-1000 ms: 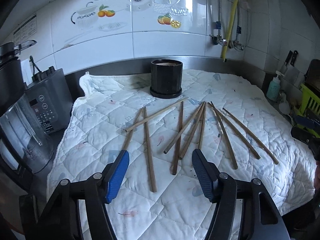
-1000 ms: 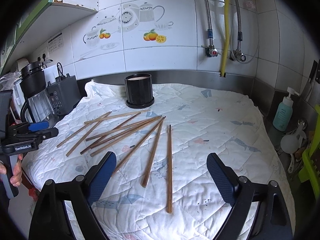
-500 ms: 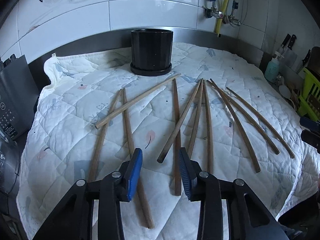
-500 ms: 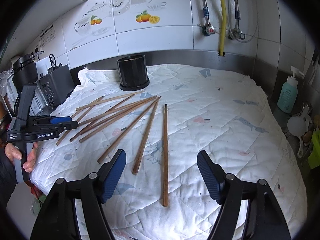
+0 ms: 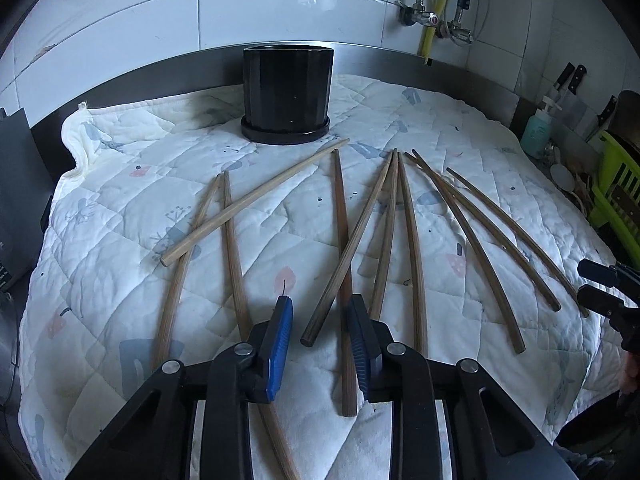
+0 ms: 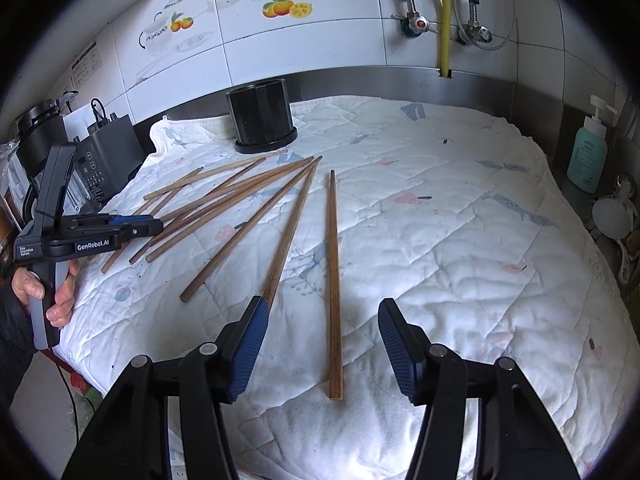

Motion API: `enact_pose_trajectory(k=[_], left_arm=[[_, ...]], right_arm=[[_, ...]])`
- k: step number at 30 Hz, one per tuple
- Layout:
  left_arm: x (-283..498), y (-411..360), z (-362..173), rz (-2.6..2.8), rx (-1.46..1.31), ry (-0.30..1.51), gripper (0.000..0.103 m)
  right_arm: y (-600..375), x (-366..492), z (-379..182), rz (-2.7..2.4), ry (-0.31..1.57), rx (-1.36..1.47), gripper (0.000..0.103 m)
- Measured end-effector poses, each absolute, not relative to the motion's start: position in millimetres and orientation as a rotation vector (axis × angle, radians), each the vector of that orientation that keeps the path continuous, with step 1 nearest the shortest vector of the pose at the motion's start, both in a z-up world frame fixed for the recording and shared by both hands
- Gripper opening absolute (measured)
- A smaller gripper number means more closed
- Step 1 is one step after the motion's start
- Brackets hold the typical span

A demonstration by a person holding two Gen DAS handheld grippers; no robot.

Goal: Organize utensils
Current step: 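Close the left gripper on one chopstick while the right gripper closes on another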

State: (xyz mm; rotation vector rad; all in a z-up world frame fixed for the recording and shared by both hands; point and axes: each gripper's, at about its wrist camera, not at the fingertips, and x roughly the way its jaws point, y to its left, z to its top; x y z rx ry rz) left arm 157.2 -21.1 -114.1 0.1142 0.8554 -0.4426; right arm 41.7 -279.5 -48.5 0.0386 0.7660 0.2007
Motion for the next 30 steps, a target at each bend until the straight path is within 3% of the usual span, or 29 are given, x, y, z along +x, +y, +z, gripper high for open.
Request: enact_pose_trajectory(k=[6, 14, 30], left_arm=[[162.8, -21.8, -117.3, -0.483, 0.086, 0.88, 0.03], [163.1, -27.7, -117.8, -0.532, 0.089, 0.883, 0.011], [142.2, -25.4, -77.3, -0.504, 0.102, 0.781, 0.007]], right_arm=[[-281.9, 40.5, -49.7, 0.204, 0.758, 0.04, 0.059], [-285.2, 40.8, -54.2, 0.201, 0.757, 0.055, 0.056], [-286.3, 42.7, -61.5, 0.185, 0.751, 0.041, 0.039]])
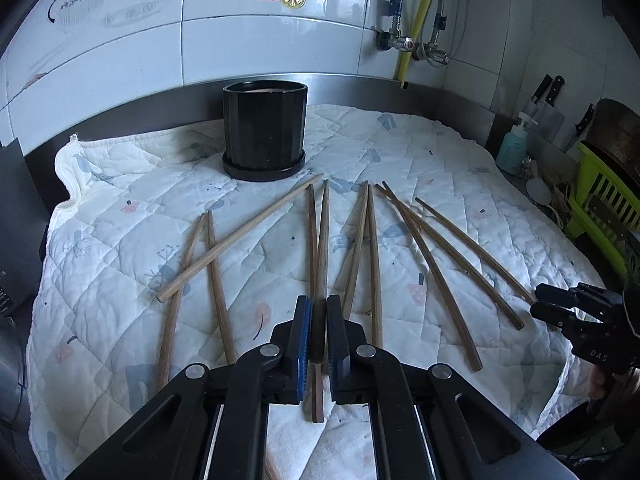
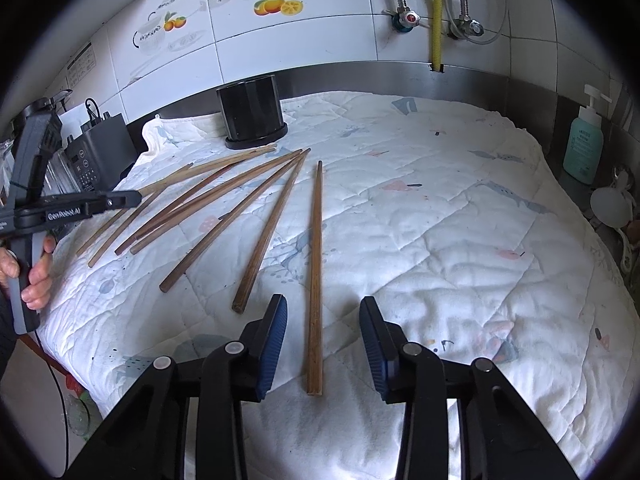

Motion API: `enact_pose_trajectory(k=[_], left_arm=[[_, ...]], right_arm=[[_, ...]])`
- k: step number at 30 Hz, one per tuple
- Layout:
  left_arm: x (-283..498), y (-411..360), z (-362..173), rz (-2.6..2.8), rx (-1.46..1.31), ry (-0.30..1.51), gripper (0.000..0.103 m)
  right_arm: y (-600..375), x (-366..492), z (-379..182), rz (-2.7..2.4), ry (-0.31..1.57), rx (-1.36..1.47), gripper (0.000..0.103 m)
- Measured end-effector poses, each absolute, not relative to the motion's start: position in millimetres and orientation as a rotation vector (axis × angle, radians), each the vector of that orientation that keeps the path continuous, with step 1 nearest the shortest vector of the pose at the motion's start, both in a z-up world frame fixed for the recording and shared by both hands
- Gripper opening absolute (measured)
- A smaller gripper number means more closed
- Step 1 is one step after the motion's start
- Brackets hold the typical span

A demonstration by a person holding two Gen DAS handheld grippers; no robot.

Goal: Organize utensils
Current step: 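Close the left gripper on one chopstick while the right gripper closes on another, then lift both held chopsticks upright off the mat with both grippers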

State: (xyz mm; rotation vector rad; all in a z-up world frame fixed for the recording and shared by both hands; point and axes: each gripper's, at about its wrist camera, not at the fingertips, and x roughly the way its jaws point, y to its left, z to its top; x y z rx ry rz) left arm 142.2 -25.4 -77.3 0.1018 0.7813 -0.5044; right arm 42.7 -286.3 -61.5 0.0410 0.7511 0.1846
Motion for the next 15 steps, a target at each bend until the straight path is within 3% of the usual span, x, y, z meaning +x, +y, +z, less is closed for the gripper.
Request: enact_pose_trajectory(k=[6, 10, 15], left_arm=[[139.2, -25.0, -60.2, -0.495, 0.068, 0.764, 0.007], [137.8, -25.4, -53.9, -0.493, 0.048, 0.757, 0.007], [134.6, -26.7, -43.7, -0.481, 0.052, 0.74, 0.007]], right_arm=[[-278.6, 41.4, -66.3, 0.182, 0.729, 0.002, 0.033], [-276.0, 40.1, -68.5, 0.158, 0.707, -0.022, 0.018], [-275.3, 40.1, -65.0, 0.155, 0.707, -0.033, 0.01]])
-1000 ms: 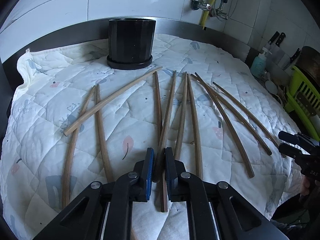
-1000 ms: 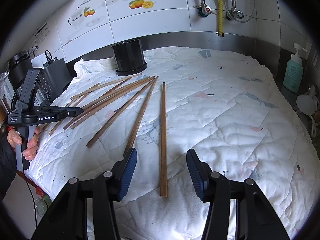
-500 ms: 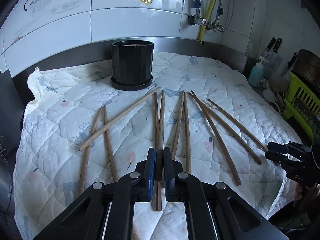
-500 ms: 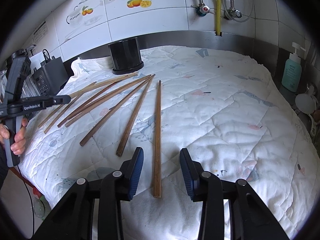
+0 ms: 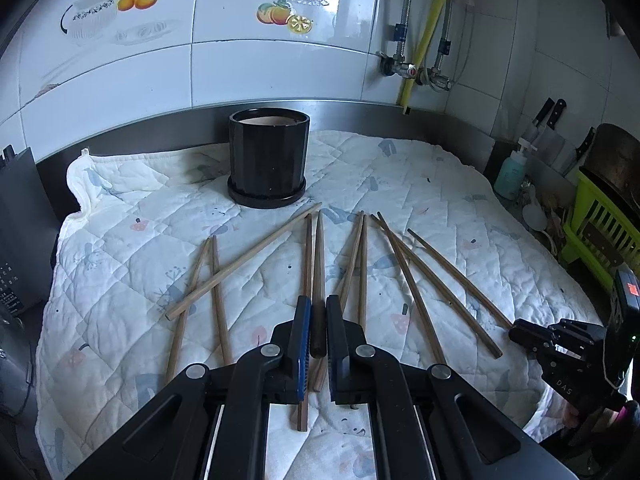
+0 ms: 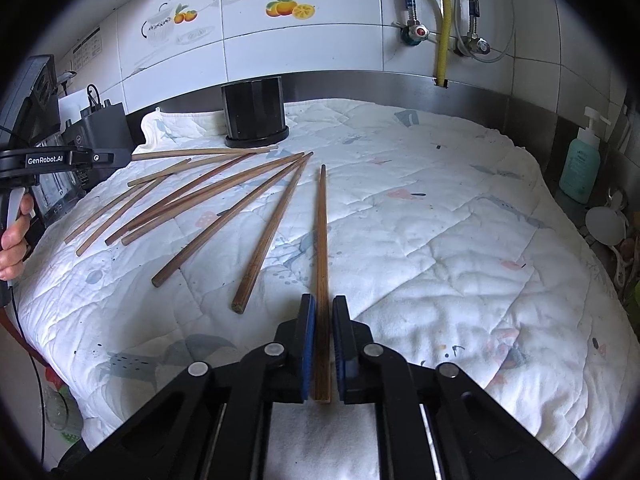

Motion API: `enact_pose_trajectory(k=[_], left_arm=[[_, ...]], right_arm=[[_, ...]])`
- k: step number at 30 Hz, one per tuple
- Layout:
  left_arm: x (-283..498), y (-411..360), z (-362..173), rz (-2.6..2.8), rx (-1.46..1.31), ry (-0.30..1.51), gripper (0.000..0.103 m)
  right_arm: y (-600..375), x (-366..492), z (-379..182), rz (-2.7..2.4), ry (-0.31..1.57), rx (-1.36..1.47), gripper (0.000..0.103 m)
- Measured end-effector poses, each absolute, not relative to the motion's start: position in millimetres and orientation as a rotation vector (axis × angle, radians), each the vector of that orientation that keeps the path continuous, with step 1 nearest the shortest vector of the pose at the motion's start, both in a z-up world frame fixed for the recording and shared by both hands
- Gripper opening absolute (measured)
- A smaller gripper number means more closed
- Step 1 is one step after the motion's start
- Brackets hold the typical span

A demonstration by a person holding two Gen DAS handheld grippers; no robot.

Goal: Organize utensils
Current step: 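Lift both held chopsticks upright off the mat with both grippers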

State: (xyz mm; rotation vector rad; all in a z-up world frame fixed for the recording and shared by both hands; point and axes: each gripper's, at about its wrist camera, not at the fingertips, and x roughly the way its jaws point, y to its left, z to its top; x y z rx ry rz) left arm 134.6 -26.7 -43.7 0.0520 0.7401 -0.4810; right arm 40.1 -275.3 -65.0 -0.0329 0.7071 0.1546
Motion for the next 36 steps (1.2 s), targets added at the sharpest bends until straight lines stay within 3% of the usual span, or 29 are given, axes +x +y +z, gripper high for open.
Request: enact_pose_trajectory(k=[13, 15, 18, 23, 27, 28, 29, 36], left_arm=[[127.3, -27.4, -15.2, -0.471, 0.057, 0.695, 0.007], [127.2, -28.0, -17.0, -0.47, 0.06, 0.702, 0.007], [129.5, -28.5, -22.3, -0.469, 0.061, 0.715, 0.007], [132.5, -29.9, -27.1, -0.465, 0.057, 0.726, 0.007], [133.4, -30.9, -28.7, -0.463, 0.054, 0.726, 0.007], [133.9, -31.4, -28.8, -0.462, 0.053, 0.728, 0.007], [134.5, -32.0, -28.7, -0.461, 0.053, 0.728, 0.007], [134.4, -33.4, -20.9, -0.46, 0.054, 0.711, 0.007]], right_arm=[[-284.3, 41.6, -37.7, 0.18, 0.674, 0.014, 0.009], [-283.1, 39.3, -45.5, 0.161, 0.691, -0.006, 0.013], [-281.8, 35.4, -55.6, 0.154, 0.704, -0.021, 0.03], [-279.7, 37.9, -66.7, 0.164, 0.707, -0.022, 0.031], [-277.2, 35.8, -70.0, 0.155, 0.666, -0.023, 0.025], [-275.8, 35.6, -70.6, 0.158, 0.662, -0.026, 0.015], [-274.2, 35.8, -71.0, 0.159, 0.66, -0.034, 0.012], [-271.5, 35.9, -59.9, 0.156, 0.646, -0.072, 0.009]])
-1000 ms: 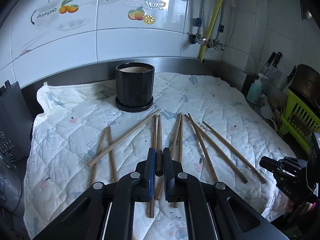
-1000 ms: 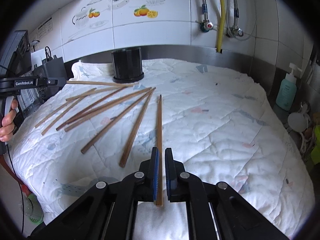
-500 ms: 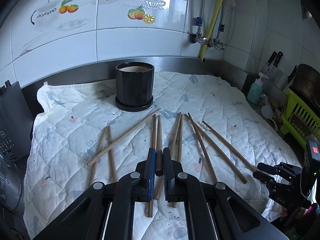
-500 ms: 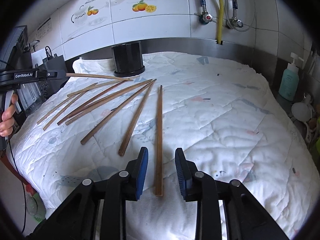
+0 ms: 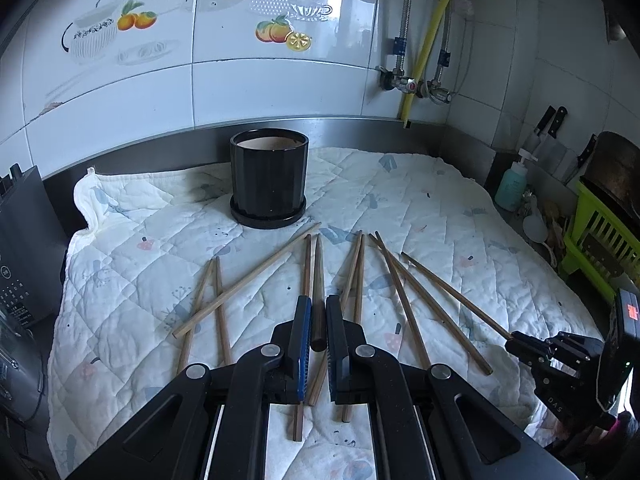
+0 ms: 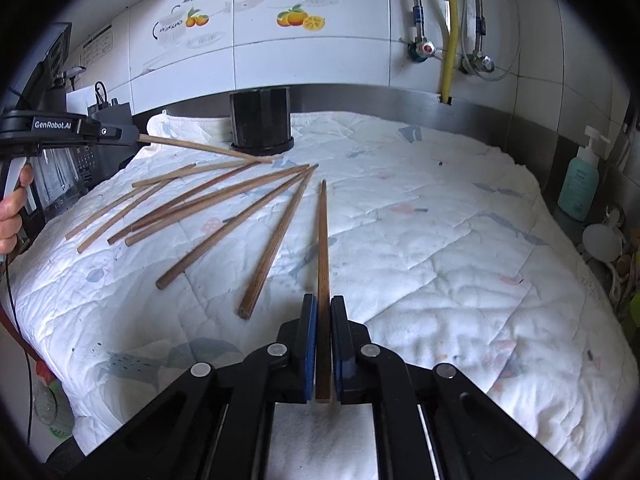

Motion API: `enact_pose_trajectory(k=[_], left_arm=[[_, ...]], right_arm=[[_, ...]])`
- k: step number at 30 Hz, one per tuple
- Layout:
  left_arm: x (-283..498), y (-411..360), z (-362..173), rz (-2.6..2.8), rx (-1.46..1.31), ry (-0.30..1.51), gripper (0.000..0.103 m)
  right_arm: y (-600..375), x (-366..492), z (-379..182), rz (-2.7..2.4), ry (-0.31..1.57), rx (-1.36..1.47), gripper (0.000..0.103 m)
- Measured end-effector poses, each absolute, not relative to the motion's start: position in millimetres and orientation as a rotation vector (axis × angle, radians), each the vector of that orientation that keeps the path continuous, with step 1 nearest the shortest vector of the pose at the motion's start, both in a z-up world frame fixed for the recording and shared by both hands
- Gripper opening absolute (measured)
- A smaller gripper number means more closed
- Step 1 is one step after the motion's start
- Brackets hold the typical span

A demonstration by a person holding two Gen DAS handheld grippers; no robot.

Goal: Organize utensils
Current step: 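Lift both held chopsticks upright off the mat with both grippers, then lower both upright chopsticks into the black holder with both grippers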

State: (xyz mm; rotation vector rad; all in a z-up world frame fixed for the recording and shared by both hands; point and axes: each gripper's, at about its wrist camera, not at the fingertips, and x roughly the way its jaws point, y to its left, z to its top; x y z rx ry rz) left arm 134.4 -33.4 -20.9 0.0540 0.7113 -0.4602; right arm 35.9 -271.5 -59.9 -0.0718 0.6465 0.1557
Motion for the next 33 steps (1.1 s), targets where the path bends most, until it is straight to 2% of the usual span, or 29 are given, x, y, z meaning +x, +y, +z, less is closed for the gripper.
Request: enact_pose_trajectory(k=[18, 33], left_arm=[[160.1, -36.4, 39.8, -0.457, 0.076, 0.627, 0.007], [193.2, -38.7, 126.9, -0.436, 0.104, 0.514, 0.006]], right_arm=[[-274.9, 85.3, 46.5, 0.264, 0.566, -0.122, 0.009], [-268.4, 135.8, 114.2, 0.332, 0.529, -0.188, 0.009]])
